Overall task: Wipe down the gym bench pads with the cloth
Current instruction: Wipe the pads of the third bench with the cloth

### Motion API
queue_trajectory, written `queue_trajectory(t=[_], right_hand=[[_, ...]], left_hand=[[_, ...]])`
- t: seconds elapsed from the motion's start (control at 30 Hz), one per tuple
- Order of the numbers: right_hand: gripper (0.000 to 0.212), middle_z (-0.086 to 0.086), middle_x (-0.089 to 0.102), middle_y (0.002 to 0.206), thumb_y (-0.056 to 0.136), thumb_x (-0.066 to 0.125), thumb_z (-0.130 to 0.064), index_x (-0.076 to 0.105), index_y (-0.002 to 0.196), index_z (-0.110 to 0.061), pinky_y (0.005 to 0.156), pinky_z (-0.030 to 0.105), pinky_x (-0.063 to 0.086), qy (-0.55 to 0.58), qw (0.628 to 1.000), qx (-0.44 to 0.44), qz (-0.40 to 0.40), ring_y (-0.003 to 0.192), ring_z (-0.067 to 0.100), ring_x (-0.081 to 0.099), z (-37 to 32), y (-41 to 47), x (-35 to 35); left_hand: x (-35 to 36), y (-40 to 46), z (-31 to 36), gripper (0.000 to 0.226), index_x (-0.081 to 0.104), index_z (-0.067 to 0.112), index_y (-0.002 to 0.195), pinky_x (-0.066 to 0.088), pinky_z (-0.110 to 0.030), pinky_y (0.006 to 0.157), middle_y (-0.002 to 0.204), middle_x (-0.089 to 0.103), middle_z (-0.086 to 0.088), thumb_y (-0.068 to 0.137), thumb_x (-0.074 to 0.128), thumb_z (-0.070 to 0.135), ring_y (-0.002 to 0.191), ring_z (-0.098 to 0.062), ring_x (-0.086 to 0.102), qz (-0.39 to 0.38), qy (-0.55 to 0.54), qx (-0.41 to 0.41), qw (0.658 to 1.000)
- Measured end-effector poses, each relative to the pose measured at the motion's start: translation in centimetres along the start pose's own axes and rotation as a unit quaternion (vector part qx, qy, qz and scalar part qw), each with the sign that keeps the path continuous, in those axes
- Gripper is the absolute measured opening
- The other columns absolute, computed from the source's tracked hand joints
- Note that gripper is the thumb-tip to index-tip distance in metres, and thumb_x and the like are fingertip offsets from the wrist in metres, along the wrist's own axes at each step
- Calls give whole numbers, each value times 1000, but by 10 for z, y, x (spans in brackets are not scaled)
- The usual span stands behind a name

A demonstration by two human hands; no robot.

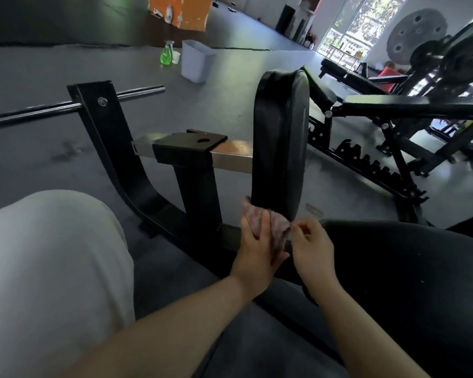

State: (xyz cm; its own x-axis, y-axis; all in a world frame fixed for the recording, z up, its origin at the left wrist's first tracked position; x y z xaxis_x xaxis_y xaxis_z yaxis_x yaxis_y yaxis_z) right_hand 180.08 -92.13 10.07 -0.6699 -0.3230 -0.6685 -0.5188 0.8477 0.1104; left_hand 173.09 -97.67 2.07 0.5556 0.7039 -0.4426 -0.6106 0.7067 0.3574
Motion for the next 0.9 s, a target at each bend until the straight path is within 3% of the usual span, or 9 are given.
queue_trajectory(t=[0.1,0.2,0.3,0.43,0.5,0.57,0.7,0.83,0.9], right_hand=[[17,3,62,83,96,47,-13,58,83,-16,63,27,46,112,989,93,33,80,21,60,18,-23,14],[16,0,60,92,99,42,-17,58,100,-13,68,23,46,228,955,180,65,90,18,58,25,-41,39],[28,6,61,115,100,41,-20,52,124,-12,86,31,48,387,885,250,68,104,20,58,16,-47,74],[37,13,47,136,100,41,-12,35,136,-16,100,39,43,512,783,314,162,120,27,51,-18,-47,88],[44,17,34,146,101,39,-14,27,143,-19,105,39,38,503,777,323,197,128,29,44,-28,-44,88],[56,18,14,155,103,34,-25,7,152,-22,110,41,30,472,791,337,193,138,32,29,-30,-39,92],[60,19,-18,156,103,27,-37,-7,151,-24,113,42,16,477,776,368,186,144,33,7,-33,-26,96],[61,14,-21,156,102,32,-38,-1,152,-27,114,41,13,489,753,365,247,144,31,5,-36,-19,94],[59,12,-19,157,101,34,-38,5,151,-28,114,40,14,498,745,351,273,144,29,7,-34,-17,98]], left_hand=[[-6,-6,-15,104,-43,34,122,23,-30,115,148,-35,-16,92,56,27,145,-33,2,-128,77,16,989],[-26,-4,-19,109,-41,43,119,28,-38,113,150,-34,-11,88,55,4,143,-36,7,-202,117,52,971],[-50,2,-20,104,-31,45,125,18,-43,116,154,-24,-7,82,47,-9,144,-34,4,-304,146,81,938],[-81,19,-13,92,-16,44,133,27,-31,112,158,3,-6,87,44,-9,138,-25,30,-389,187,106,896],[-92,31,-13,86,-6,46,136,28,-25,110,156,20,-4,89,42,-8,136,-23,35,-400,196,104,889],[-99,41,-12,84,8,47,140,32,-24,107,153,29,-1,88,41,-11,134,-19,39,-391,195,98,894],[-103,48,-5,76,31,31,144,27,-21,111,148,38,1,85,39,-15,137,-11,33,-372,170,94,907],[-105,48,6,54,43,25,140,38,-9,95,135,53,1,93,44,-3,117,-8,52,-339,135,109,925],[-103,47,8,43,45,29,136,45,-10,87,126,59,2,96,47,12,107,-5,55,-330,146,111,926]])
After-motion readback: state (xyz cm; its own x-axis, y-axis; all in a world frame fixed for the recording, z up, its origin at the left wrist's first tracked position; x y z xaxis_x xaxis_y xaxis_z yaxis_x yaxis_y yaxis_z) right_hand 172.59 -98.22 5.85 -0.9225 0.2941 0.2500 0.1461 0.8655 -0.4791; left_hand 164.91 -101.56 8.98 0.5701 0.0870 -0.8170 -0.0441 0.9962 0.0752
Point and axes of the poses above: each hand's wrist, its own y-axis towards the middle knuckle, its own x-axis out of the palm, z = x × y, the point moved 6 cm from there along y, towards the middle knuckle
